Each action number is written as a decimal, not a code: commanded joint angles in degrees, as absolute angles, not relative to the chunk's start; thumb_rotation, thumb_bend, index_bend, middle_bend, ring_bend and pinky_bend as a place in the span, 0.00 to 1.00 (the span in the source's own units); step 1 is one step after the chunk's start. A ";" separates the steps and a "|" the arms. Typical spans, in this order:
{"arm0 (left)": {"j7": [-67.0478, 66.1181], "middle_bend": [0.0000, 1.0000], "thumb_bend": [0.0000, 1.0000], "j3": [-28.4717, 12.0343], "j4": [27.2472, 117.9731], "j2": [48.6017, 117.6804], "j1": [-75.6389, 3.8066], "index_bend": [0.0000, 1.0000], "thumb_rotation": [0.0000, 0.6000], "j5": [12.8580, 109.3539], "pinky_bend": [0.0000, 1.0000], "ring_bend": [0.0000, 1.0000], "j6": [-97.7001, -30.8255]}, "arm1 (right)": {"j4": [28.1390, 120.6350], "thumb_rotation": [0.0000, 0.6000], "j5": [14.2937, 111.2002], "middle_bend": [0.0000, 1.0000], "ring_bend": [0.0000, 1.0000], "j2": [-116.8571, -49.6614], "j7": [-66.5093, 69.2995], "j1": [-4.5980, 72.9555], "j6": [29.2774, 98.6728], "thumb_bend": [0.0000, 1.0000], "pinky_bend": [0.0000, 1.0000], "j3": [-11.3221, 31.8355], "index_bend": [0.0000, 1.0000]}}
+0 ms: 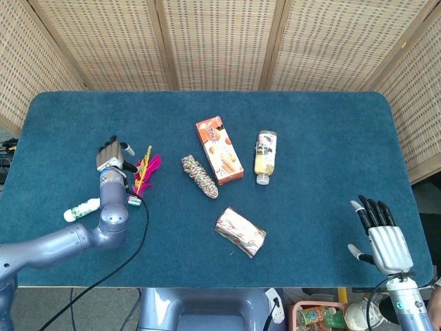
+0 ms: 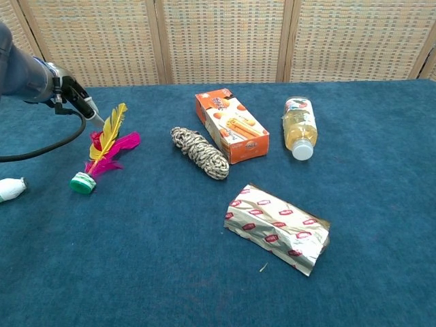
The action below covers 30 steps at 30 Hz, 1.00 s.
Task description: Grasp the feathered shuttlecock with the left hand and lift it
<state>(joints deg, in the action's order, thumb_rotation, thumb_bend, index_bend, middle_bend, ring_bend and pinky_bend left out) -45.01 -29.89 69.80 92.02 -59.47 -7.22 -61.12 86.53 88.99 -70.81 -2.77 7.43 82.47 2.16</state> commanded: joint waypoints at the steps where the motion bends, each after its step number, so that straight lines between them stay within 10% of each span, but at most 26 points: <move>1: -45.90 0.00 0.24 -30.24 68.34 93.23 -60.13 0.43 1.00 -7.43 0.00 0.00 -60.82 | 86.38 1.00 88.93 0.00 0.00 -70.84 -2.65 7.48 82.40 0.17 0.00 2.18 0.05; 30: -48.11 0.00 0.24 -32.17 56.38 101.59 -62.42 0.45 1.00 -4.67 0.00 0.00 -55.90 | 85.64 1.00 88.15 0.00 0.00 -71.12 -2.04 7.96 81.09 0.17 0.00 2.01 0.05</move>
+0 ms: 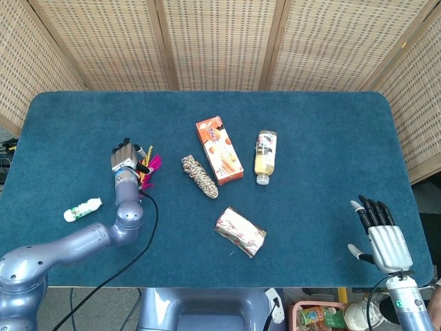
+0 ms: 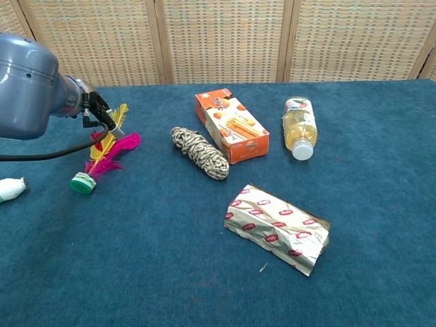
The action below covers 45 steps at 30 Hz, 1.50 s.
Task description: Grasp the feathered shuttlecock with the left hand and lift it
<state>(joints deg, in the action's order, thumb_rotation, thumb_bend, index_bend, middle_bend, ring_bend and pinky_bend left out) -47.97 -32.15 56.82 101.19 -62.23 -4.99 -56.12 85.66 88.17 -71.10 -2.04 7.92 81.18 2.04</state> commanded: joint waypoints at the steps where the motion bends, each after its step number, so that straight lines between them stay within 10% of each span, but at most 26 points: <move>1: -48.14 0.00 0.24 -32.18 55.99 102.00 -62.52 0.46 1.00 -4.53 0.00 0.00 -55.64 | 85.64 1.00 88.13 0.00 0.00 -71.12 -1.95 8.00 80.95 0.17 0.00 1.96 0.05; 45: -46.85 0.00 0.43 -33.65 70.80 95.64 -57.42 0.75 1.00 -1.15 0.00 0.00 -59.68 | 86.53 1.00 89.65 0.00 0.00 -71.05 -2.73 7.60 82.81 0.17 0.00 1.59 0.05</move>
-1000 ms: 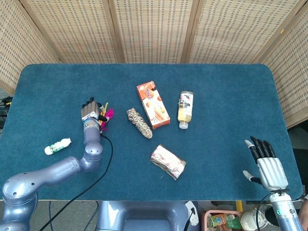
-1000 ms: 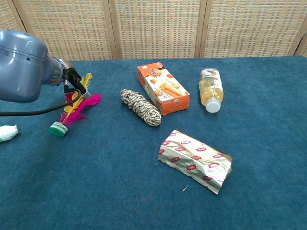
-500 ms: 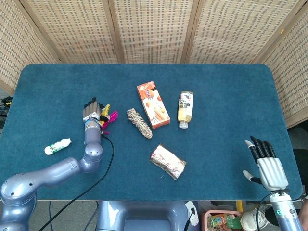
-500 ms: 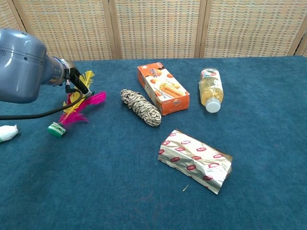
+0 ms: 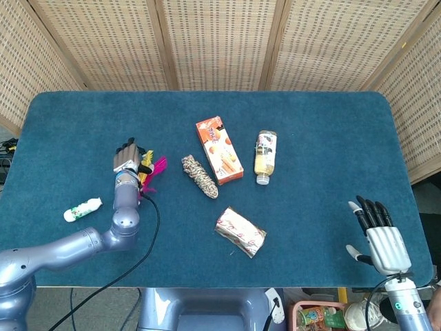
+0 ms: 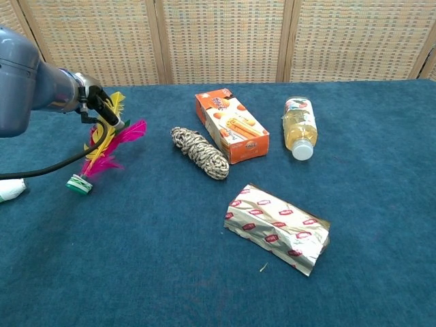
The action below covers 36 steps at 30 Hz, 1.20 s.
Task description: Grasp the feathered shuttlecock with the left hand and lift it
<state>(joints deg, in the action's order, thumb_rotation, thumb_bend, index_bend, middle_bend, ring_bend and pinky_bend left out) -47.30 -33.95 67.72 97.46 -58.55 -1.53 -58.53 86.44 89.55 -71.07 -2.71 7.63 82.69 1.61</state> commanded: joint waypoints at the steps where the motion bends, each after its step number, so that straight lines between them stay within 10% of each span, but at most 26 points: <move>1: -46.74 0.00 0.43 -33.52 71.73 95.19 -57.17 0.75 1.00 -1.04 0.00 0.00 -59.89 | 86.57 1.00 89.71 0.00 0.00 -71.04 -2.73 7.58 82.89 0.17 0.00 1.58 0.05; 36: -34.47 0.00 0.52 -26.74 101.41 78.40 -45.76 0.87 1.00 9.42 0.00 0.00 -64.67 | 88.85 1.00 92.81 0.00 0.00 -70.73 -5.14 7.04 85.05 0.17 0.00 0.60 0.05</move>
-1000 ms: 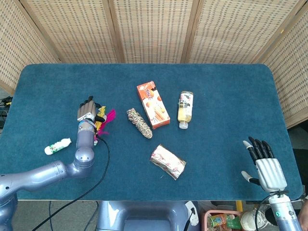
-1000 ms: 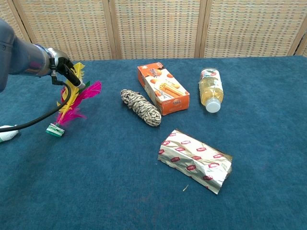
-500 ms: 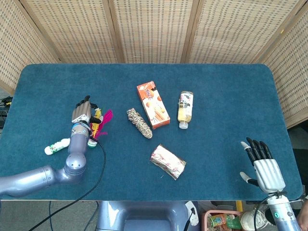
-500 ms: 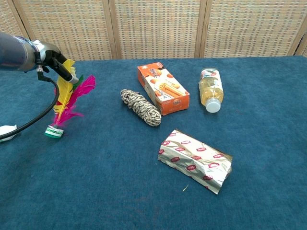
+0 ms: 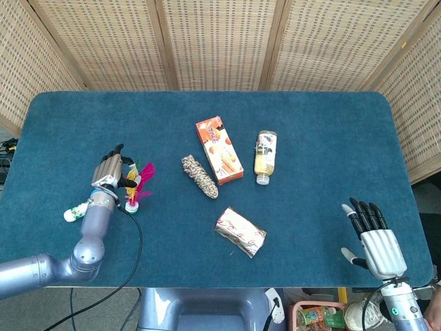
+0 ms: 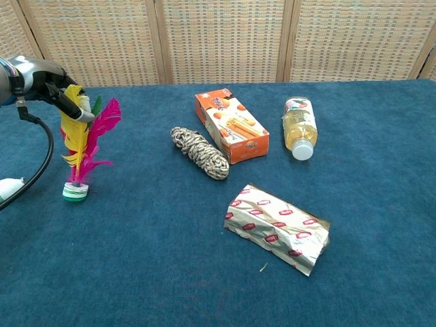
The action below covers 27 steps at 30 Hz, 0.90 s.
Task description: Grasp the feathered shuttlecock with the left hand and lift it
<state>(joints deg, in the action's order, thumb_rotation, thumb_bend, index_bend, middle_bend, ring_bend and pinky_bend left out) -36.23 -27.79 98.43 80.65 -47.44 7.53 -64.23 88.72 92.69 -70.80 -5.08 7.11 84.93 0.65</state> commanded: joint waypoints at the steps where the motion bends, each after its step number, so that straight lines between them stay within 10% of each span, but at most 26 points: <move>1: -33.92 0.00 0.52 -26.54 102.22 77.82 -45.37 0.87 1.00 10.01 0.00 0.00 -64.79 | 88.92 1.00 92.87 0.00 0.00 -70.71 -5.16 7.03 85.06 0.17 0.00 0.58 0.05; 17: -24.95 0.00 0.52 -20.45 114.00 69.54 -38.41 0.87 1.00 21.87 0.00 0.00 -64.78 | 89.65 1.00 94.05 0.00 0.00 -70.47 -5.80 6.78 86.02 0.17 0.00 0.41 0.05; 27: -12.90 0.00 0.47 -22.89 121.03 62.78 -33.36 0.57 1.00 32.10 0.00 0.00 -63.01 | 89.92 1.00 94.40 0.00 0.00 -70.31 -5.90 6.62 86.52 0.17 0.00 0.49 0.05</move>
<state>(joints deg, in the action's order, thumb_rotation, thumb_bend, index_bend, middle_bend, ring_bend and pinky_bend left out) -15.21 -22.14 118.99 64.78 -34.87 29.80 -63.58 89.90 94.37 -70.32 -5.89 6.63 86.50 0.50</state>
